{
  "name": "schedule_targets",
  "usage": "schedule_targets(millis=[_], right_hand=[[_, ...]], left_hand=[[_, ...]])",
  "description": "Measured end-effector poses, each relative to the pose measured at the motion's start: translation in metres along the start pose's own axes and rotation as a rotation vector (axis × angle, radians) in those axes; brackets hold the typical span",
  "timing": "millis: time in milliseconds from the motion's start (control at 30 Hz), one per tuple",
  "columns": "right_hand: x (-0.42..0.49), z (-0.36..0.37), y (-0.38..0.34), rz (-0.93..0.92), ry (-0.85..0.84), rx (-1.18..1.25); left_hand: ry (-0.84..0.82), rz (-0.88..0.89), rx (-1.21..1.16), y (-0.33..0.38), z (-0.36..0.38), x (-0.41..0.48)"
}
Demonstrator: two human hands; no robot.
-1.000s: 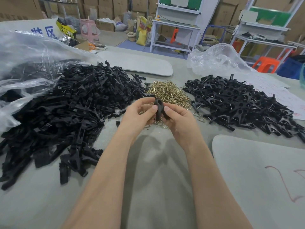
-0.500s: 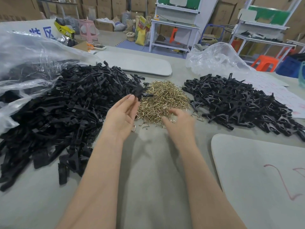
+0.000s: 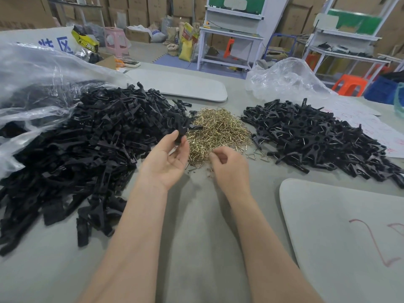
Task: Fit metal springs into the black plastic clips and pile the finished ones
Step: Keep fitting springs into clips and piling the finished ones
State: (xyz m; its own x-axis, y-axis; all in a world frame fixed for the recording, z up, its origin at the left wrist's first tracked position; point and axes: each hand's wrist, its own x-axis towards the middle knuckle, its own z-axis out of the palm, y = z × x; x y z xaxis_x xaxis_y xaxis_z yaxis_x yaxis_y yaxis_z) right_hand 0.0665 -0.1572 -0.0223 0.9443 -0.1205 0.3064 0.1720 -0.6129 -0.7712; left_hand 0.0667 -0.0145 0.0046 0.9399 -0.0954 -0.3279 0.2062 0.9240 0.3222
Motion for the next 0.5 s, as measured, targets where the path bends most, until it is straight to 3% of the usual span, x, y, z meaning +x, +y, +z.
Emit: schedule_targets(millis=[267,500], right_hand=[[0.005,-0.015,-0.006,0.128,0.04,0.364],[0.01,-0.035,-0.012,0.26,0.09,0.834]], left_hand=[[-0.102,-0.052,0.068,-0.005,0.002,-0.003],[-0.074,0.331,0.817,-0.022,0.001,0.002]])
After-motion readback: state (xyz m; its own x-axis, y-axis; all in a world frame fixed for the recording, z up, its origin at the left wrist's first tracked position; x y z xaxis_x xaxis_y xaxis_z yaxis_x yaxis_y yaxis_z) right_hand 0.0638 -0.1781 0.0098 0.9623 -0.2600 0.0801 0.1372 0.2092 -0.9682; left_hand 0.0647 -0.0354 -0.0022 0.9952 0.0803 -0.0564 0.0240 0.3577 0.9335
